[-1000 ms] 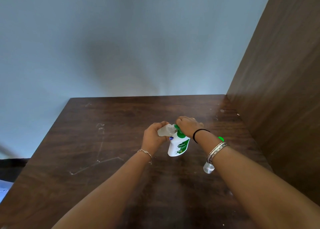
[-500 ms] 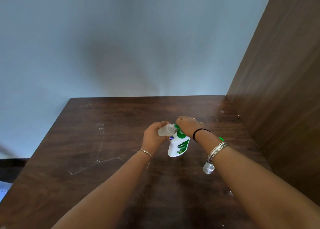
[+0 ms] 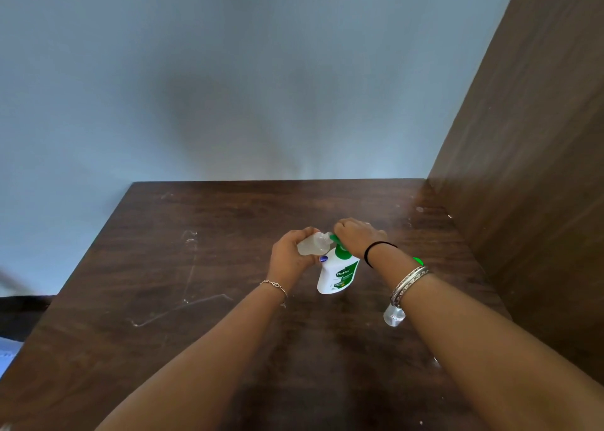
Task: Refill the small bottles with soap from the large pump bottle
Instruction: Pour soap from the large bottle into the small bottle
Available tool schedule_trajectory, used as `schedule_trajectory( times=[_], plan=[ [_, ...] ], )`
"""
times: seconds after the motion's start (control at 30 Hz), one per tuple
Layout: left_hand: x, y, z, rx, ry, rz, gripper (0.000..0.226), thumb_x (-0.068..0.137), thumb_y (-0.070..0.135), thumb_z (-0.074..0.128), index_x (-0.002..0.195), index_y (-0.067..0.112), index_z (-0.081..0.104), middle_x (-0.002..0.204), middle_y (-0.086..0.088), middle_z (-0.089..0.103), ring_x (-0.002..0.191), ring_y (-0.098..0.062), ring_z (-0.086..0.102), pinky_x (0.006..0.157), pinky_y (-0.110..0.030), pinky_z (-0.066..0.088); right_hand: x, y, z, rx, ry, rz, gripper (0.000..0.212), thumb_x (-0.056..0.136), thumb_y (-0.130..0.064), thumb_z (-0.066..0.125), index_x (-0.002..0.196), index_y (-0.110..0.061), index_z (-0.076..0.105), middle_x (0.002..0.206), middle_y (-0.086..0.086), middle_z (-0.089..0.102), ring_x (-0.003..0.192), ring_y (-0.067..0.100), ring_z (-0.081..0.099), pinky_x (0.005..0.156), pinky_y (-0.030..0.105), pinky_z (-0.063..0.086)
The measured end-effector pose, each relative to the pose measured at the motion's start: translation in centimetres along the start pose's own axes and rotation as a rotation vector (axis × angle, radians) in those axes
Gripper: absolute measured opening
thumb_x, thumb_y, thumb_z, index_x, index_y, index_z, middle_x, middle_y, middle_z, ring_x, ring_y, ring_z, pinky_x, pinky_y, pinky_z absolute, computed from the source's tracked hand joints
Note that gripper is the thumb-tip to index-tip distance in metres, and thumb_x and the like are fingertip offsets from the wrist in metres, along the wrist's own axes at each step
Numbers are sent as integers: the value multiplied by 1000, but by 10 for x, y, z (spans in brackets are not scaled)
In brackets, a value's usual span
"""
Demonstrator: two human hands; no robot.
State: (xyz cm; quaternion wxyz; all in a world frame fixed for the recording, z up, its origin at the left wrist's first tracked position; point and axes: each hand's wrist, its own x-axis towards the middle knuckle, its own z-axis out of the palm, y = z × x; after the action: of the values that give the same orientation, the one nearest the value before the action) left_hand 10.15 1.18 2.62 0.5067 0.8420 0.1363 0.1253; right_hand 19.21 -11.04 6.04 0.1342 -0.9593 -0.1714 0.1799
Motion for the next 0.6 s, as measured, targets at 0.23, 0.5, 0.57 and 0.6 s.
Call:
schedule_trajectory(
  times=[0.23, 0.5, 0.57, 0.6],
  plan=[
    [-2, -1, -1, -33, -2, -6, 45, 65, 7, 78, 107, 14, 65, 105, -3, 65, 91, -10, 56, 67, 4, 36, 1, -2, -4, -14, 6, 10, 27, 91, -24, 28, 98, -21, 53, 123, 7, 55, 113, 27, 50, 87, 42, 31],
    [0, -1, 1, -17, -8, 1, 46, 64, 7, 79, 108, 14, 65, 107, -4, 66, 92, -10, 56, 73, -6, 40, 2, -1, 3, 1, 15, 37, 27, 90, -26, 26, 94, -23, 52, 121, 6, 56, 111, 27, 52, 87, 42, 30],
    [-1, -1, 1, -22, -14, -7, 47, 65, 8, 78, 109, 13, 65, 108, -5, 65, 93, -11, 56, 78, -15, 41, 2, 0, 2, -5, 21, 33, 26, 90, -26, 26, 94, -23, 52, 121, 6, 57, 111, 27, 52, 87, 42, 31],
    [-1, -2, 1, -24, -16, -9, 47, 65, 8, 78, 110, 14, 64, 109, -4, 65, 93, -11, 56, 79, -17, 40, 2, 0, 1, -16, 18, 28, 25, 90, -26, 26, 93, -23, 51, 120, 6, 57, 110, 27, 52, 86, 42, 31]
  ],
)
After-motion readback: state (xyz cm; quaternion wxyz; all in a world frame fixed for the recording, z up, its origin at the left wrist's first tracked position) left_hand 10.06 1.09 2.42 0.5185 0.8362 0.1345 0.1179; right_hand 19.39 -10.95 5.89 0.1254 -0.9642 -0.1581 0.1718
